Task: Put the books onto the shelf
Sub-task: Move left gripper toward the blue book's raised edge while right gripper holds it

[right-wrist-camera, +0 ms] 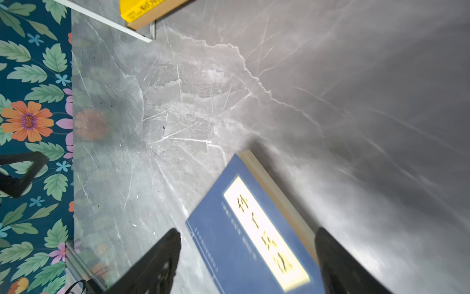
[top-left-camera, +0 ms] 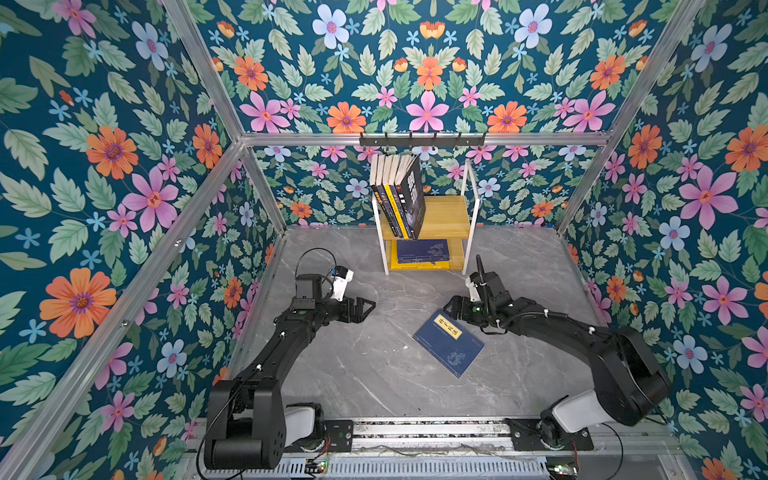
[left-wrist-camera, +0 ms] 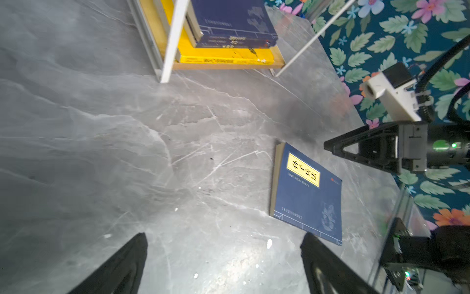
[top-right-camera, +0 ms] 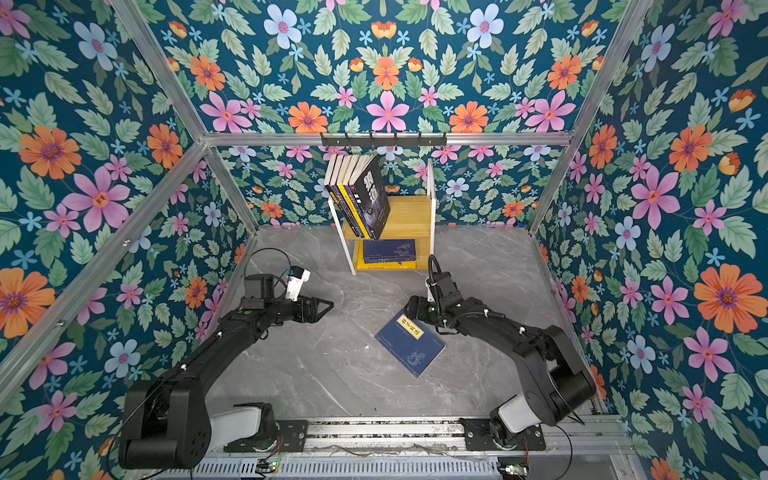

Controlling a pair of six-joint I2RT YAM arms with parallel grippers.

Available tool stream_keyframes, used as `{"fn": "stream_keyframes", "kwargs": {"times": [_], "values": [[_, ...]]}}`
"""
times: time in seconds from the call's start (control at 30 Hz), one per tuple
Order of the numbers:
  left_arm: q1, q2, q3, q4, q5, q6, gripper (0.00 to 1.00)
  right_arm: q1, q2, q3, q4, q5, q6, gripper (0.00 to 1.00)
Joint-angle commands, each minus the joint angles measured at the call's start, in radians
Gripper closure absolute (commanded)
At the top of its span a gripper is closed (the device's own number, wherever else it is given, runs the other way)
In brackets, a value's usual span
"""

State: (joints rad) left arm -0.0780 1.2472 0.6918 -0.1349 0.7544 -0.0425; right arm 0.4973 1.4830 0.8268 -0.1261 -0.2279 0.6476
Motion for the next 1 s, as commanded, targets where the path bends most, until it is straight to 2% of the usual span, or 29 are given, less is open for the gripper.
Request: {"fn": "stream_keyframes", "kwargs": {"times": [0.0,0.13,0.3,0.5,0.73,0.97], "values": [[-0.059,0.023,0.018,-0.017,0.028,0.02,0.05,0.001,-0.105,-0.039,-0.2,0.133,0.045,0.17],[-0.147,0.078,0.067,-0.04,0.02,0.037,0.07,0.003,-0.259,-0.14,-0.316,0.173,0.162,0.17],[-0.264,0.183,0.154,-0.069,-0.014,0.065,0.08,0.076,-0.432,-0.282,-0.363,0.221,0.275,0.18],[-0.373,0.321,0.251,-0.077,-0.073,0.048,0.1,0.178,-0.542,-0.413,-0.32,0.237,0.414,0.23],[-0.428,0.456,0.335,-0.095,-0.1,-0.042,0.11,0.195,-0.457,-0.423,-0.202,0.204,0.437,0.33],[-0.437,0.544,0.339,-0.087,-0.079,-0.132,0.12,0.196,-0.252,-0.358,-0.054,0.178,0.43,0.42]]}}
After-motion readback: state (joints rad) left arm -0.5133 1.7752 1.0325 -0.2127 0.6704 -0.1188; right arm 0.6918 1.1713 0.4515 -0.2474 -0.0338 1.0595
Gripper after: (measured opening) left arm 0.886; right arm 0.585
